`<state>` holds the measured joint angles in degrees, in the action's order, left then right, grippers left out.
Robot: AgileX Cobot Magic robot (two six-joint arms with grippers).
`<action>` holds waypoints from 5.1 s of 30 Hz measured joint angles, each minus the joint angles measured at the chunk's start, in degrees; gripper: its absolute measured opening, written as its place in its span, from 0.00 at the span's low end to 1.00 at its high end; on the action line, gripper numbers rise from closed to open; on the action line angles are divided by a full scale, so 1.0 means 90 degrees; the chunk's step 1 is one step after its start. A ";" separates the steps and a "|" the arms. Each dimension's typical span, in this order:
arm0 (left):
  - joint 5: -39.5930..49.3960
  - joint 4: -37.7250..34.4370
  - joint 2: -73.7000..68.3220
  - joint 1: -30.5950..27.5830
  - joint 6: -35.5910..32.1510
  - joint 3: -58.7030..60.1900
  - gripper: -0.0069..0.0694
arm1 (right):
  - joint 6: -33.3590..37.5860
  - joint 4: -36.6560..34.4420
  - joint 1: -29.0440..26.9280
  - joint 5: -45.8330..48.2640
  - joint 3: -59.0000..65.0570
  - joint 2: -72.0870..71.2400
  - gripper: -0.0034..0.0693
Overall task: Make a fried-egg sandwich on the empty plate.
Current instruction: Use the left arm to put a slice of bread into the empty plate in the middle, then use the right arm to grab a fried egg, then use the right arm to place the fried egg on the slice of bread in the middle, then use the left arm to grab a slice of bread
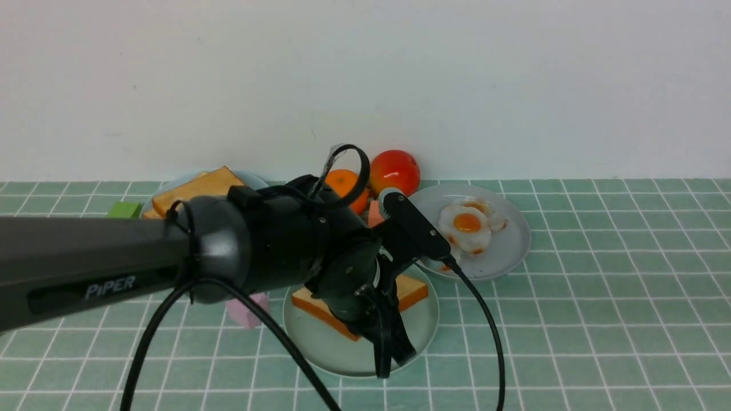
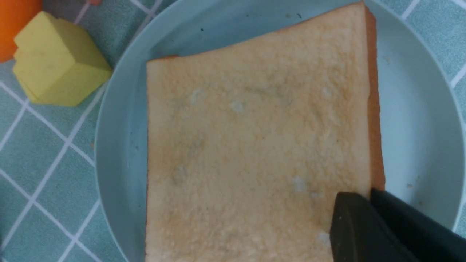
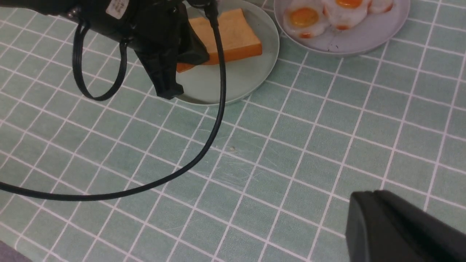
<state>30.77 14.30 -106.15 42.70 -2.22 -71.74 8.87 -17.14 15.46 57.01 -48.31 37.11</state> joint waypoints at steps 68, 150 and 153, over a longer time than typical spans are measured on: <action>-0.1780 -0.1628 0.8919 0.0003 0.1431 0.4497 0.07 | -0.0339 -0.2942 -0.1002 -0.2227 -0.4814 0.9935 0.57; -0.0289 -0.1172 0.8383 0.0003 0.2042 0.4470 0.10 | -0.0041 -0.1217 0.1091 -0.0835 -0.3933 0.7900 0.60; -0.0017 -0.0923 0.7506 0.0003 0.2422 0.4208 0.10 | -0.0280 -0.0403 0.1093 -0.0247 -0.3939 0.7020 0.52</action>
<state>30.62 5.99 -38.59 42.73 19.58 -33.87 6.35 -20.76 25.30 54.79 -83.76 100.29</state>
